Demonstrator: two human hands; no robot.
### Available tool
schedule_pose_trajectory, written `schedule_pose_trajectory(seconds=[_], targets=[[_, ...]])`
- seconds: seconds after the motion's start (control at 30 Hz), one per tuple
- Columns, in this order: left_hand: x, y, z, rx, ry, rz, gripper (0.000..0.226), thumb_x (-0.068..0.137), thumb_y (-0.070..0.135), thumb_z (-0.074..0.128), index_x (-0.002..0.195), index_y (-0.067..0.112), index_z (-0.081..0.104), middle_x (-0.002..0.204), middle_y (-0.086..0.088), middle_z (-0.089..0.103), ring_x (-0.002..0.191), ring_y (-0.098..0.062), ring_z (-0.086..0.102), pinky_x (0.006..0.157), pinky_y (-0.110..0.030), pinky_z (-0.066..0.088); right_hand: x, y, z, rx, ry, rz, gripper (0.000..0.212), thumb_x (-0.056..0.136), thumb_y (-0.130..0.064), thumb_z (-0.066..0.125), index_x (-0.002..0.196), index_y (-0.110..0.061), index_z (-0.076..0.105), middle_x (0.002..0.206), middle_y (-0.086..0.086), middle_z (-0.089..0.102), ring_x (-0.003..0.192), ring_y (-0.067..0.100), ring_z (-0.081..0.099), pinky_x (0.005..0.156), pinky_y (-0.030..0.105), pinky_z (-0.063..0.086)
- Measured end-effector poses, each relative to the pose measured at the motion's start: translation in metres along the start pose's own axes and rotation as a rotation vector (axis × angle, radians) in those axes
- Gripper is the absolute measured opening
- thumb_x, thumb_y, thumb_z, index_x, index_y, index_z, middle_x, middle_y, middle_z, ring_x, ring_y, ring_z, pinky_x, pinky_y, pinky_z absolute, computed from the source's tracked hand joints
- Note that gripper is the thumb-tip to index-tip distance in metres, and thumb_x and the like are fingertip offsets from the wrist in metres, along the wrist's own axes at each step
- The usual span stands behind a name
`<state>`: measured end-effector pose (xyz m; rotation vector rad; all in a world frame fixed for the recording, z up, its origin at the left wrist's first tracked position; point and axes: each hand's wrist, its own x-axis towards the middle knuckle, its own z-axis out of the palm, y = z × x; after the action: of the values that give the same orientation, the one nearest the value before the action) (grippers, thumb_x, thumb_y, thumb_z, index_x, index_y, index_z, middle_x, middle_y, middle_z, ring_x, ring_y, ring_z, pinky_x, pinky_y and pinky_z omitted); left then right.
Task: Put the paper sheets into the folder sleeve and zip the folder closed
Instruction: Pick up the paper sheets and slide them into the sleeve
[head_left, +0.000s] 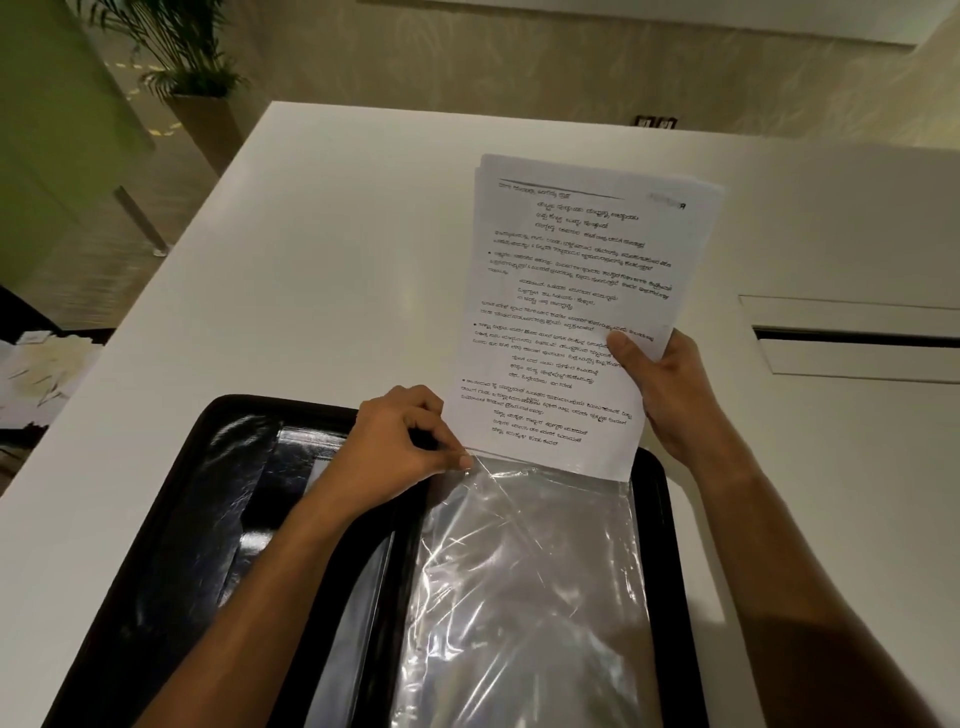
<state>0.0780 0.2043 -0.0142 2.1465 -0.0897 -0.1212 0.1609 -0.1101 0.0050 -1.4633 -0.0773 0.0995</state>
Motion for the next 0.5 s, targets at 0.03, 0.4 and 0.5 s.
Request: schedule_pose_trajectory(seconds=[0.03, 0.4, 0.5], targets=[[-0.0007, 0.0008, 0.0006, 0.031, 0.015, 0.01, 0.017, 0.067, 0.04, 0.102, 0.073, 0.036, 0.086, 0.098, 0.015, 0.064, 0.101, -0.012, 0.062, 0.084, -0.019, 0.048, -0.0006, -0.0005, 0.0001, -0.003, 0.0, 0.001, 0.026, 0.111, -0.015, 0.068, 0.133, -0.026, 0.076, 0.129, 0.002, 0.084, 0.117, 0.024, 0.082, 0.089, 0.03, 0.068], [-0.002, 0.0038, 0.0032, 0.124, 0.002, 0.008, 0.02, 0.072, 0.04, 0.101, 0.074, 0.032, 0.082, 0.09, 0.017, 0.072, 0.097, -0.007, 0.062, 0.097, -0.043, 0.052, -0.0024, 0.0004, -0.0026, -0.047, -0.086, 0.071, 0.031, 0.109, -0.026, 0.073, 0.139, -0.022, 0.074, 0.131, 0.004, 0.083, 0.118, 0.026, 0.082, 0.092, 0.036, 0.069], [0.0002, 0.0033, 0.0017, 0.136, -0.018, 0.013, 0.021, 0.072, 0.045, 0.099, 0.076, 0.034, 0.081, 0.093, 0.02, 0.074, 0.099, -0.005, 0.062, 0.101, -0.046, 0.049, -0.0018, -0.0022, -0.0029, -0.057, -0.136, 0.08, 0.026, 0.11, -0.025, 0.071, 0.135, -0.027, 0.078, 0.131, 0.003, 0.083, 0.117, 0.025, 0.082, 0.089, 0.031, 0.068]])
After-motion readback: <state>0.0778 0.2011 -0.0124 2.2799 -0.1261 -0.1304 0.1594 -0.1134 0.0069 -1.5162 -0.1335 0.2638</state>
